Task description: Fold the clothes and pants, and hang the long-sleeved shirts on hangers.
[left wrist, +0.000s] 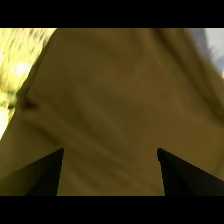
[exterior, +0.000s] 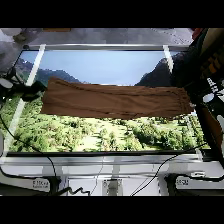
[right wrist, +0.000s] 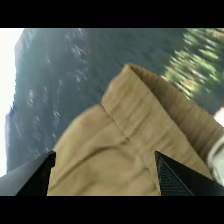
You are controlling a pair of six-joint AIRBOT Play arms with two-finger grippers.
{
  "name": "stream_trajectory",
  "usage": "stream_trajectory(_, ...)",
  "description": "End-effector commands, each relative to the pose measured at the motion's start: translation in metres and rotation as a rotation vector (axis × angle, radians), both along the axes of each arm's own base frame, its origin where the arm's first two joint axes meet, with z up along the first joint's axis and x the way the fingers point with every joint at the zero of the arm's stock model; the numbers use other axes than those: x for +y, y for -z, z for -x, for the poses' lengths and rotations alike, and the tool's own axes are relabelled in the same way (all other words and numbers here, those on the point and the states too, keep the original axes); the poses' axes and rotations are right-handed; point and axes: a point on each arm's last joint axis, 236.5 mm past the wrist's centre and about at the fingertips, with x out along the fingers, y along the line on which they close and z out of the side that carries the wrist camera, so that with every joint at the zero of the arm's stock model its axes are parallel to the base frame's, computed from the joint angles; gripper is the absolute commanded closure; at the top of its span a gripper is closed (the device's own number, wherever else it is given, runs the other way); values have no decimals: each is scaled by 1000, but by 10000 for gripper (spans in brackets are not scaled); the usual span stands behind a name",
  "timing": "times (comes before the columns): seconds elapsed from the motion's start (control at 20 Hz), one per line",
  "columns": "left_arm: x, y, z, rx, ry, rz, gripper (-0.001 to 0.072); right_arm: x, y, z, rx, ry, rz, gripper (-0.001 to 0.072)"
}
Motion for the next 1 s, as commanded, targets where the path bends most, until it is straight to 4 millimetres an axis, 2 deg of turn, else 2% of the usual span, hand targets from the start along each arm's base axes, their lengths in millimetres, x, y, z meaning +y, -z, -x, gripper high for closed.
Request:
stream_trajectory(0.0,-13,24,60,99,-23,36,84,1,4,5,39,-29,25,27)
stream_trajectory(0.05,-19,32,72,113,-50,60,25,1,4,5,39,-30,28,27)
stream_trajectory(0.15,-30,51,84,123,-130,141,-2,1,4,5,35,-28,29,26)
stream_trajectory(0.35,-32,69,68,26,-287,219,0,1,4,5,35,-28,30,26)
stream_trajectory(0.5,-35,86,61,36,-370,303,-1,0,3,4,33,-28,31,27)
stream_trajectory(0.65,-26,103,56,34,-416,291,0,0,3,4,31,-26,32,27)
stream_trajectory(0.85,5,89,25,-141,-498,157,2,-3,-1,1,12,-19,43,27)
stream_trajectory(0.95,15,83,14,-212,-526,101,2,-5,-4,0,-1,-14,50,27)
